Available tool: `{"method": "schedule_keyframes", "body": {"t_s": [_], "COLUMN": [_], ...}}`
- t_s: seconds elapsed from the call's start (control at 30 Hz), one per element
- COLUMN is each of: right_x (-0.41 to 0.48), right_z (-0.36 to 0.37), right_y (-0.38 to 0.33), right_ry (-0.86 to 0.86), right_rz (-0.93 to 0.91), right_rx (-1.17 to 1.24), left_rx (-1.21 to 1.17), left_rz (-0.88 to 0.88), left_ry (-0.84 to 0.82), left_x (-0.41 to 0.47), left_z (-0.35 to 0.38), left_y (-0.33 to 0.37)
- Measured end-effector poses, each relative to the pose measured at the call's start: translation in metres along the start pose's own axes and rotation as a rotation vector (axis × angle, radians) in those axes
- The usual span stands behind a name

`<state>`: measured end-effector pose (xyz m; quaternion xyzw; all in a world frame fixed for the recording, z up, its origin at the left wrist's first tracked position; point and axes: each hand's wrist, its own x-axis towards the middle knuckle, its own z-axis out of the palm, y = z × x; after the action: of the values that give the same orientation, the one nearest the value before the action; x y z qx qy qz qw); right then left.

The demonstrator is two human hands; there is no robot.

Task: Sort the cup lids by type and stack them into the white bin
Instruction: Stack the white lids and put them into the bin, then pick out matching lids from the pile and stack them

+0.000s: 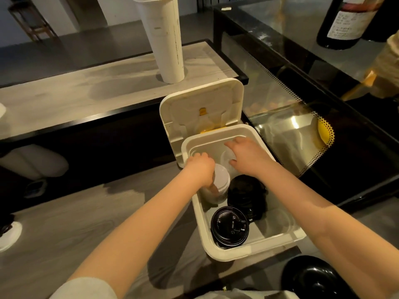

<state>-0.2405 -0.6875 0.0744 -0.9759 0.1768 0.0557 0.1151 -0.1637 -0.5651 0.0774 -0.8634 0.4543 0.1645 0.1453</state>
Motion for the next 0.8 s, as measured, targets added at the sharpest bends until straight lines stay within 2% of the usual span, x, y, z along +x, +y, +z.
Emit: {"method": "schedule_keyframes", "body": {"t_s": [0.13,0.23,0.47,0.8], "right_x": [-0.003,-0.007,-0.015,-0.007], "right_z": [-0.016,-0.025,-0.008,0.071], "right_y": [-0.034,-0.074,-0.205,-0.397], "right_ry": [0.07,0.151,0.168,-0.01], "right_rz": [-0.03,-0.105,-0.303,-0.439], "right_rx": [0.057,0.049,0.068,0.077], "left_rx": [-0.257,-0.299,-0.362,-0.48], "left_rz": [-0.018,-0.15,-0.434,-0.645], "left_ry": [0.414,0.553,0.535,0.404], "left_x": [-0.051,-0.092,-0.184,-0.293], "left_z": [-0.005,0.003,0.062,0.185], "left_y": [-0.04,-0.082,-0.189,-0.333]}}
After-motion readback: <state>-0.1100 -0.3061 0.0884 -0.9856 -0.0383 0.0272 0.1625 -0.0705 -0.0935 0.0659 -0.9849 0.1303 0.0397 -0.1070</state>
